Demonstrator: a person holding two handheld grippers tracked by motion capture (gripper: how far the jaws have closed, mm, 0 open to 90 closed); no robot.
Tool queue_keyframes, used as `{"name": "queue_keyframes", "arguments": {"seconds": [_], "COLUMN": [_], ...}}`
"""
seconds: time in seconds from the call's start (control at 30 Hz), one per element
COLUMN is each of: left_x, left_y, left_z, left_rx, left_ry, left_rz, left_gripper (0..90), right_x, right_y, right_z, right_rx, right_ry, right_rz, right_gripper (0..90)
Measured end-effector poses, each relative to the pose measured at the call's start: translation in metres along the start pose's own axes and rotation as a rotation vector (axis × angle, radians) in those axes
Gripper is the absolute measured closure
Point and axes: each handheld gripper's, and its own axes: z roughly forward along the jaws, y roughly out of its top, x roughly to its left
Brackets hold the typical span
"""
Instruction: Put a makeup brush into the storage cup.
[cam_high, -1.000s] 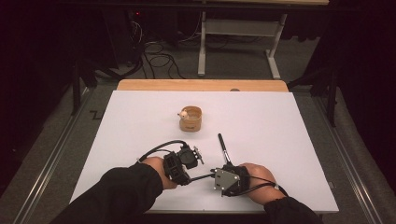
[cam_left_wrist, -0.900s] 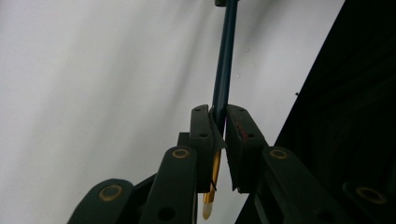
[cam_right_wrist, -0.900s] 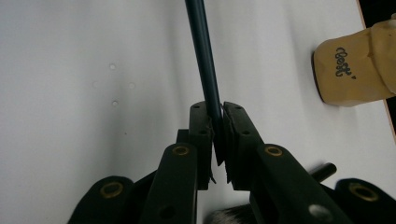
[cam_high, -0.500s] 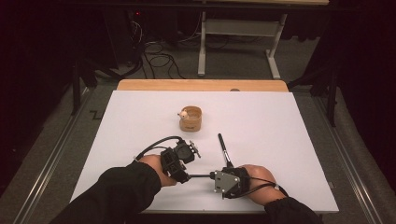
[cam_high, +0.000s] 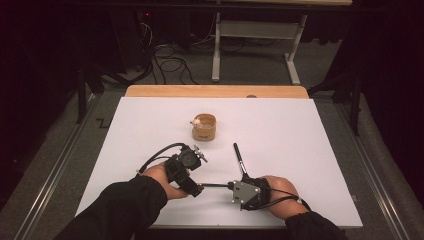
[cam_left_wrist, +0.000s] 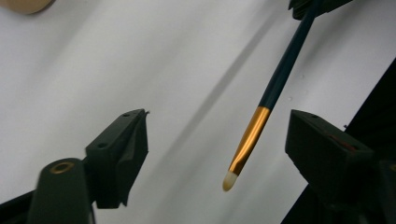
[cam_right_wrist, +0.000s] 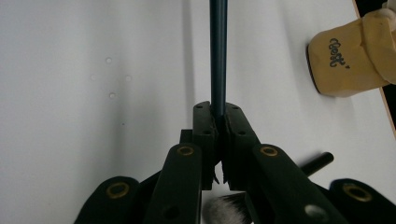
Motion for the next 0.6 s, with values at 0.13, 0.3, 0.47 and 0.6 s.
{"name": "queue_keyframes", "arguments": {"seconds": [0.13, 0.3, 0.47, 0.6], "left_x": [0.004, 0.007, 0.014, 0.017], "left_y": [-0.008, -0.016, -0.028, -0.033], "left_z": [0.0, -0.002, -0.005, -0.004], "left_rx": [-0.052, -0.11, -0.19, -0.226], "left_ry": [0.0, -0.01, -0.01, -0.014], "left_rz": [-0.025, -0.034, -0.066, -0.076], "left_gripper": [16.6, 15.8, 15.7, 14.9], "right_x": [0.0, 0.0, 0.0, -0.001], "right_y": [-0.003, -0.01, -0.014, -0.016], "right_z": [-0.001, -0.003, -0.003, -0.003], "right_rx": [0.002, 0.018, 0.017, 0.011], "right_ry": [-0.011, -0.016, -0.028, -0.04], "right_rz": [0.035, 0.086, 0.128, 0.151], "right_gripper": [86.7, 86.7, 86.7, 86.7]}}
